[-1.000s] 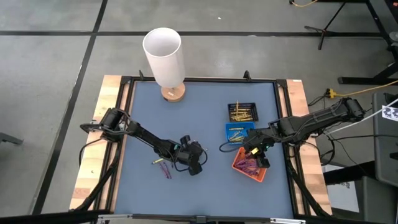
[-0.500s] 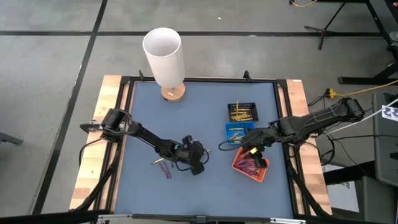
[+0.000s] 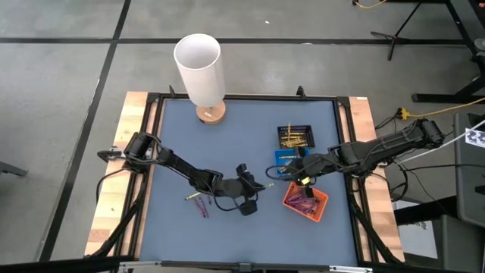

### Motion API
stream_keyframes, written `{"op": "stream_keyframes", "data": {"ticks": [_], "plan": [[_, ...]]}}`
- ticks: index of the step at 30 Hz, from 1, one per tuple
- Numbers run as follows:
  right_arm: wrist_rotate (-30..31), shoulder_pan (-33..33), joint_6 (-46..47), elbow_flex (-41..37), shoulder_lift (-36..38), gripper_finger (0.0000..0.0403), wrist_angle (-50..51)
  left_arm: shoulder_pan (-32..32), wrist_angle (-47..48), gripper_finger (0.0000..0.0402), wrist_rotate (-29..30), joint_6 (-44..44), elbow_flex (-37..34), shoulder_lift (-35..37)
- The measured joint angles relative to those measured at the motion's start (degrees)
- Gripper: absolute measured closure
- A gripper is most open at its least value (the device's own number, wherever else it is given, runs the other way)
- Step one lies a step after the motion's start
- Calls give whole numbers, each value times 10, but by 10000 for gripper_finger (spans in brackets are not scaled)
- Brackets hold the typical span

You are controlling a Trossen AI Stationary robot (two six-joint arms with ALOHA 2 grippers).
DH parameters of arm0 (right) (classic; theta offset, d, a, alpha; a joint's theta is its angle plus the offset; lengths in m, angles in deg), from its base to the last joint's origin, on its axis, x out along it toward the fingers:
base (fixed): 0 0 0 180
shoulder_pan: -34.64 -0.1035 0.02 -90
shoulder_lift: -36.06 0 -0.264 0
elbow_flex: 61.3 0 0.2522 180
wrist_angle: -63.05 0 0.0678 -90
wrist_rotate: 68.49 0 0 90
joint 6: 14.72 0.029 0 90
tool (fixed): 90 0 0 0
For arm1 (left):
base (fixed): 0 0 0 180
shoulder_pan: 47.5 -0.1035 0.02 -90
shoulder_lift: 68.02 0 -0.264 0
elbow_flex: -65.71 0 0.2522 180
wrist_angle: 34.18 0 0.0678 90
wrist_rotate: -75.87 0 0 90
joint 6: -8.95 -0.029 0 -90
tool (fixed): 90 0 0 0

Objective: Sort crayons
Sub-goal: Put the green crayon into the blue bin

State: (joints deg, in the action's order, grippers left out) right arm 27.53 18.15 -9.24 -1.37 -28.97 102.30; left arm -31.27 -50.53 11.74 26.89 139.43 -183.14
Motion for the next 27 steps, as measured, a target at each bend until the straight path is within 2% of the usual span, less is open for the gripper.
{"op": "stream_keyframes", "data": {"ticks": [6,11,27], "plan": [[-10,0,-44,0,-6,288,-32,-12,-74,392,1,-47,0,1],[-10,0,-60,0,-9,288,-50,-19,-109,392,2,-51,1,2],[-9,0,-60,0,-9,288,-60,-21,-116,391,-1,-51,1,2]]}}
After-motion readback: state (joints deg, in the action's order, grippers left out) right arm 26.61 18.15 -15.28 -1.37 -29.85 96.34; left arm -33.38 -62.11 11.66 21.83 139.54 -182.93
